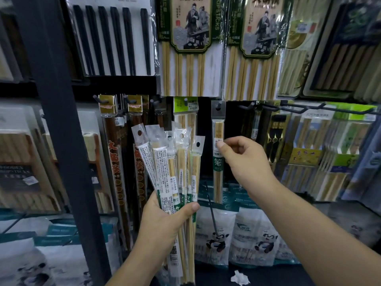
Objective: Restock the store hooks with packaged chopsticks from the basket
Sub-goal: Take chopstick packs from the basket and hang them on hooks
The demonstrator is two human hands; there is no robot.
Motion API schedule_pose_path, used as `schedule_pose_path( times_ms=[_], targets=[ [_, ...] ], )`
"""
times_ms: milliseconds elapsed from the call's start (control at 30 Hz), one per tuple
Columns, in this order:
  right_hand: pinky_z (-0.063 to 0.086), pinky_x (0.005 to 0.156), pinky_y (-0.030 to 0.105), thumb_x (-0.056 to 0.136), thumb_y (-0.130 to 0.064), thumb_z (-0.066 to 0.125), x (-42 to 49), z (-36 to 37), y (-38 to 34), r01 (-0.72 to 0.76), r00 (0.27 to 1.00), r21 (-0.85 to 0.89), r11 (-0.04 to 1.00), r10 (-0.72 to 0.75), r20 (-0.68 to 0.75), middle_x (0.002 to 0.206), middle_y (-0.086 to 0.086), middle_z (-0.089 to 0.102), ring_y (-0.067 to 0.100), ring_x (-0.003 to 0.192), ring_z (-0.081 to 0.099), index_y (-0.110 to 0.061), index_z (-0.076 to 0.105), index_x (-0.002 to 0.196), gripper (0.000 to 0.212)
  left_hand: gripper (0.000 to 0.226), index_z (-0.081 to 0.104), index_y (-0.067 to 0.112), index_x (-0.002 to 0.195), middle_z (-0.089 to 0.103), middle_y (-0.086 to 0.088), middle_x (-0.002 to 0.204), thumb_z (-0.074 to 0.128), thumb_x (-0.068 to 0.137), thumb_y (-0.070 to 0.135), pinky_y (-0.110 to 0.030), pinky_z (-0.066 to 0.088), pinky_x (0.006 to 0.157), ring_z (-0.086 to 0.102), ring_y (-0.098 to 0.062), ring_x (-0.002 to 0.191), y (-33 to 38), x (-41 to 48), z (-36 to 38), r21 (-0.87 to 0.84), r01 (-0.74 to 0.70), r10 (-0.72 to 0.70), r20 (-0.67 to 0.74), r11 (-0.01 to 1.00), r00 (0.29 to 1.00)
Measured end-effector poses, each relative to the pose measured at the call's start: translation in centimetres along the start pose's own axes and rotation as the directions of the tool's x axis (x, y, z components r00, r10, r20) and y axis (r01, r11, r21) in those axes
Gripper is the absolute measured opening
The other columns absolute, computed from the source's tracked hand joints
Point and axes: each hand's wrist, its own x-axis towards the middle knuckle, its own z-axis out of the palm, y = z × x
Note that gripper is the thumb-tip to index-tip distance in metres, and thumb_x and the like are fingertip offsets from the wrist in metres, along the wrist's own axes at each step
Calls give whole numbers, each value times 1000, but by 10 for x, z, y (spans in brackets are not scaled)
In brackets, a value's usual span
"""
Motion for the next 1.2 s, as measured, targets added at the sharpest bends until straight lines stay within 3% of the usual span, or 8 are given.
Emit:
schedule_pose_path(
  times_ms=[100, 267, 367, 500, 700, 900, 1100, 1200],
  targets=[
    [47, 60, 9, 93, -38, 70, -15, -1, 5, 13, 999, 6, 1000, -13, -34, 84, -7, 66, -5, 74, 60, -28, 66, 93, 10, 74, 65, 32, 116, 77, 19, 103, 94, 50, 50, -31, 55, 86, 73, -1, 93, 0, 1, 3, 7, -3, 3, 6, 1000, 1000],
    [57, 71, 22, 90, -42, 72, -43, 6, 4, 34, 977, 50, 998, -44, 210, 86, -4, 70, 11, 80, 66, -32, 71, 88, 10, 65, 67, 28, 114, 79, 13, 102, 94, 55, 38, -23, 57, 77, 75, -5, 93, 0, 0, 7, -2, -43, 43, 18, 999, 999],
    [56, 68, 21, 91, -35, 73, -46, 11, 1, 31, 974, 60, 998, -44, 224, 85, 2, 69, 17, 81, 65, -26, 70, 90, 9, 63, 68, 27, 118, 79, 11, 106, 95, 62, 30, -29, 56, 84, 75, -7, 98, 0, -2, 9, 0, -69, 69, 35, 998, 997],
    [56, 71, 37, 97, -25, 66, -47, 11, -1, 50, 968, 92, 994, -71, 240, 86, 16, 68, 33, 84, 64, -19, 70, 88, 11, 60, 68, 26, 117, 79, 7, 107, 94, 63, 30, -30, 60, 84, 75, -10, 99, -1, -2, 7, -12, -71, 71, 33, 997, 997],
    [48, 61, 34, 98, -30, 63, -35, -1, -21, 147, 977, 142, 979, -166, 131, 81, 18, 60, 26, 69, 55, -25, 67, 82, 17, 84, 65, 27, 121, 78, 9, 109, 98, 49, 57, -41, 55, 95, 74, -12, 102, -3, 3, 2, -14, -23, 23, -23, 1000, 999],
    [47, 59, 25, 98, -35, 63, -19, -6, -32, 137, 986, 162, 977, -150, 77, 81, 19, 64, 13, 66, 54, -25, 71, 82, 21, 64, 65, 33, 115, 78, 15, 103, 94, 59, 44, -23, 52, 82, 74, -3, 94, -4, 0, 1, -6, -24, 24, -5, 1000, 1000],
    [44, 53, 20, 98, -34, 64, -9, -6, -36, 90, 993, 179, 980, -102, 60, 67, 7, 61, 10, 60, 52, -22, 72, 81, 22, 57, 65, 33, 112, 78, 18, 101, 93, 62, 38, -18, 50, 80, 73, 1, 92, 0, -2, 2, -26, -19, 19, 14, 999, 1000],
    [45, 54, 21, 98, -35, 64, -6, -5, -37, 83, 994, 163, 983, -93, 52, 72, 15, 64, 11, 61, 53, -19, 72, 84, 24, 55, 66, 31, 112, 79, 16, 102, 93, 65, 36, -19, 50, 81, 74, -1, 94, -1, -1, 2, -33, -26, 27, 20, 999, 999]
  ],
)
